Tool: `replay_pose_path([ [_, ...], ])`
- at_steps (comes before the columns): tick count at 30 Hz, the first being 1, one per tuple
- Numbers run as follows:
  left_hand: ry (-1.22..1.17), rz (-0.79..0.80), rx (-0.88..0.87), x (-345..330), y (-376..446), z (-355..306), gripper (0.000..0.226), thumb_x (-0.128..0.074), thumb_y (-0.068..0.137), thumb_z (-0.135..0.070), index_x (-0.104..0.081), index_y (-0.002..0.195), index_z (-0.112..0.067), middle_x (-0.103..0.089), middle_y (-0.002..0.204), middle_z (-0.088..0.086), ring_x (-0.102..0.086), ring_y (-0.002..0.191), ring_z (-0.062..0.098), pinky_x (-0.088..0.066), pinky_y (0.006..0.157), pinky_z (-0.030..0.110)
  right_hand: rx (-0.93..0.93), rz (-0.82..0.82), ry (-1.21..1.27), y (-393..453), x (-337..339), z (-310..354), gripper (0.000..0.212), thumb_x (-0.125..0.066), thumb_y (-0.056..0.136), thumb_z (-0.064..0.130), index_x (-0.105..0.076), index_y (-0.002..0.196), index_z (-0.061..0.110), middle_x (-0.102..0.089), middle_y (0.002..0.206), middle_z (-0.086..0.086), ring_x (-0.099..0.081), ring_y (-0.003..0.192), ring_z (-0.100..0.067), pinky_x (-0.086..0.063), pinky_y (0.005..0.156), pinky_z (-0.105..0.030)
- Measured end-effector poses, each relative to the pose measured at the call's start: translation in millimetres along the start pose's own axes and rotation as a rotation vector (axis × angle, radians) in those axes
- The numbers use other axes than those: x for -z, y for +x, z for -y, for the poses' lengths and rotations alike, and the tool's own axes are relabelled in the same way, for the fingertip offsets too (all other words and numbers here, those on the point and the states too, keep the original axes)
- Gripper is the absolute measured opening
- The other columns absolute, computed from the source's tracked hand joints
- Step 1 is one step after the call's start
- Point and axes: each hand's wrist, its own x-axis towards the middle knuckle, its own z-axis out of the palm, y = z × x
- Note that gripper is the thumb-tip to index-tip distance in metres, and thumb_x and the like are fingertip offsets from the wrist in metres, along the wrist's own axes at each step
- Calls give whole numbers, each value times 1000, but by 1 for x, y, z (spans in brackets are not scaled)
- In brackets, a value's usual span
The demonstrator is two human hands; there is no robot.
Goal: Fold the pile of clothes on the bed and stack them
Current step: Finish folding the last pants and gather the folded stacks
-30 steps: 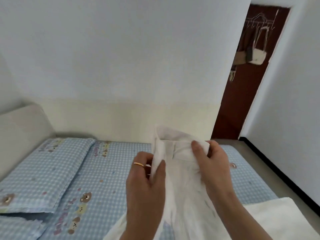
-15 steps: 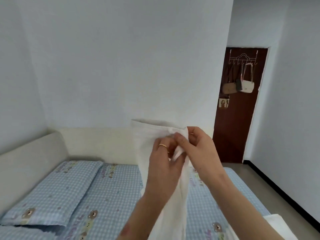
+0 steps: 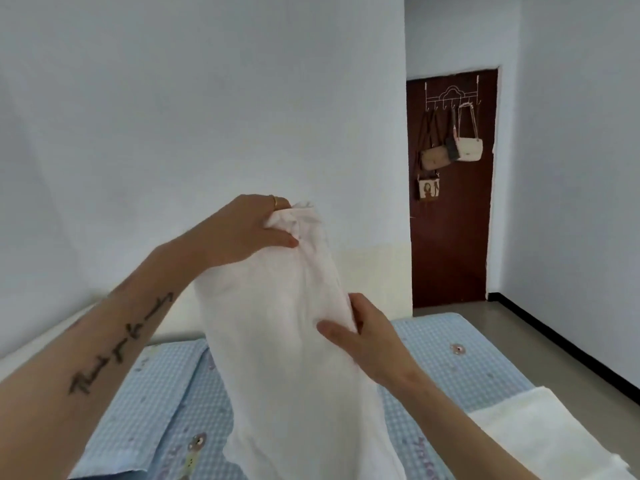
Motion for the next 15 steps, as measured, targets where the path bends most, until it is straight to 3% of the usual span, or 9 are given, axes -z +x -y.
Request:
replay_pose_path([
  [3,32,41,-4,23,18,-18,34,-74,77,-35,-49,65,-16,-51,61,2,-48,57,9,-36,58,28,40,-50,37,-1,17,-3,32,-71,79,42,-62,89,14,-68,86,-8,-65,74,-24,-54,69,-42],
  [6,11,56,-46,41,34,-51,35,-75,75,-35,-52,68,-9,-53,62,-1,-50,56,6,-38,55,18,74,-98,144,-2,48,1,32,-73,80,41,-60,82,11,-65,78,-9,-58,66,-18,-48,61,-35],
  [8,18,38,-89,50,47,-76,39,-74,75,-37,-51,70,-5,-51,59,-10,-47,52,0,-35,49,7,100,-129,190,-4,71,5,35,-73,78,44,-61,82,11,-67,81,-11,-60,70,-17,-51,64,-39],
  [10,38,13,-123,56,60,-102,45,-74,74,-39,-46,68,-4,-46,57,-12,-42,50,0,-34,48,7,140,-150,200,-7,97,13,45,-69,75,53,-61,87,10,-69,90,-17,-63,73,-19,-54,69,-46],
  [13,52,8,-116,64,76,-123,46,-71,75,-46,-47,70,-6,-50,64,-3,-47,57,5,-39,59,17,242,-122,136,-6,129,27,42,-52,84,56,-61,93,16,-71,87,0,-65,76,-9,-53,70,-33],
  [15,43,6,-51,68,79,-127,47,-69,76,-48,-52,77,-4,-58,73,4,-53,66,10,-42,66,27,294,-130,72,-2,143,36,39,-39,96,49,-58,89,15,-62,80,14,-56,75,2,-45,72,-22],
])
